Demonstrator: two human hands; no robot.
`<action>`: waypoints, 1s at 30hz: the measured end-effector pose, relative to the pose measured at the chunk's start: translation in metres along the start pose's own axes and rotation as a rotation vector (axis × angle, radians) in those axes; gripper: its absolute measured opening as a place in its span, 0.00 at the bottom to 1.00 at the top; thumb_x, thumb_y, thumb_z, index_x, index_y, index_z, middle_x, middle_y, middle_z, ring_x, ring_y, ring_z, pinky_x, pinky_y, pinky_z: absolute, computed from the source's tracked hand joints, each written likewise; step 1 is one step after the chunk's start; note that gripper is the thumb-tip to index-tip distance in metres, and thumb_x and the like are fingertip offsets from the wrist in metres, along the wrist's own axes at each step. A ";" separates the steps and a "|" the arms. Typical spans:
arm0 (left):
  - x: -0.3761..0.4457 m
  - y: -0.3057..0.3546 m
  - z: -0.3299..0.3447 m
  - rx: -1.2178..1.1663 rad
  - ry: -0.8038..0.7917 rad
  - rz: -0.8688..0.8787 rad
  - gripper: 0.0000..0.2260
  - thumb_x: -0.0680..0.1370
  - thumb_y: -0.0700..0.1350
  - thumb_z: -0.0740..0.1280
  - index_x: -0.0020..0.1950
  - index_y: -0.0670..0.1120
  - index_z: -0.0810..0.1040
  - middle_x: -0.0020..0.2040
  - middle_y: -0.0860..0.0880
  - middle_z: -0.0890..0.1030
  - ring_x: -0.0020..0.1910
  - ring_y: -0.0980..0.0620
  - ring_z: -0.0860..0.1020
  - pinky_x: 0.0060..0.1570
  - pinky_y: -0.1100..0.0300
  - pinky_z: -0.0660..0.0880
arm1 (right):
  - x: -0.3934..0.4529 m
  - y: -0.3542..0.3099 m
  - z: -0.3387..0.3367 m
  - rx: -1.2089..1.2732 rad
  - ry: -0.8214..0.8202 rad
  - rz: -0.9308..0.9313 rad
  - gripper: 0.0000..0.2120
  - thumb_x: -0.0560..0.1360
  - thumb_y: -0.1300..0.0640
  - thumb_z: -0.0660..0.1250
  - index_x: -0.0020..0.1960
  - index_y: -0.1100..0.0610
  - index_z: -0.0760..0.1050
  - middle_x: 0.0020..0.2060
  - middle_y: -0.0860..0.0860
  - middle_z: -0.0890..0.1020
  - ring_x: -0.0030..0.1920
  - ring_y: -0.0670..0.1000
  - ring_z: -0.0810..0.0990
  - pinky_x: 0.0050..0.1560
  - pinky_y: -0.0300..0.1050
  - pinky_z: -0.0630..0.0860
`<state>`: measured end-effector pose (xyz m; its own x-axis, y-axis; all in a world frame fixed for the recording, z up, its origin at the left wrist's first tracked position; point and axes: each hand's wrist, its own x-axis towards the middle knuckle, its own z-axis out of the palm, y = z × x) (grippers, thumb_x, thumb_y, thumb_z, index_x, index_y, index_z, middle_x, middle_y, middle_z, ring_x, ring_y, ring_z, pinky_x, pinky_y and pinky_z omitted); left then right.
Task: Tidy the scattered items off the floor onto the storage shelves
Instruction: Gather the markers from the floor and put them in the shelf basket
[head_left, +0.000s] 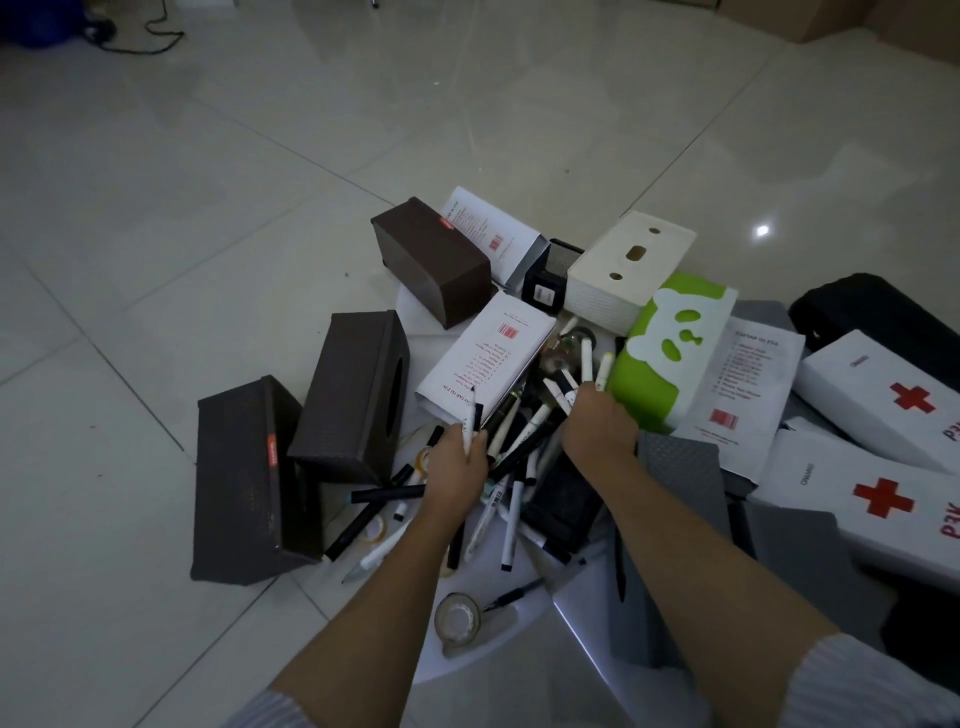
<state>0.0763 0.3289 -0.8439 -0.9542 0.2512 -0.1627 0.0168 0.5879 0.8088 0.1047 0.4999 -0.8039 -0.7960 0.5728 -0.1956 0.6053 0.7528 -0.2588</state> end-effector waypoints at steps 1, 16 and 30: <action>-0.003 -0.002 -0.001 -0.040 0.002 -0.014 0.11 0.83 0.47 0.59 0.49 0.39 0.71 0.34 0.46 0.74 0.32 0.48 0.73 0.31 0.63 0.69 | -0.003 0.001 -0.001 0.023 0.001 -0.007 0.08 0.79 0.61 0.62 0.57 0.61 0.71 0.50 0.58 0.81 0.47 0.58 0.81 0.36 0.46 0.72; -0.027 -0.021 -0.037 -0.039 0.038 -0.181 0.16 0.85 0.48 0.54 0.59 0.37 0.72 0.45 0.41 0.76 0.46 0.41 0.77 0.40 0.57 0.66 | -0.022 -0.031 -0.015 0.916 -0.258 0.410 0.09 0.76 0.66 0.61 0.55 0.69 0.72 0.40 0.64 0.83 0.27 0.57 0.81 0.26 0.44 0.77; 0.003 -0.012 -0.025 -0.186 -0.027 -0.277 0.07 0.81 0.41 0.63 0.53 0.38 0.70 0.44 0.39 0.75 0.35 0.52 0.70 0.29 0.63 0.65 | -0.020 -0.044 0.021 0.611 -0.223 0.300 0.11 0.75 0.66 0.69 0.35 0.63 0.70 0.28 0.54 0.74 0.22 0.47 0.73 0.16 0.37 0.67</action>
<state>0.0661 0.3031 -0.8397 -0.9064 0.1232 -0.4040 -0.2995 0.4870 0.8204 0.0939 0.4491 -0.8086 -0.6162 0.5978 -0.5128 0.7411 0.2196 -0.6345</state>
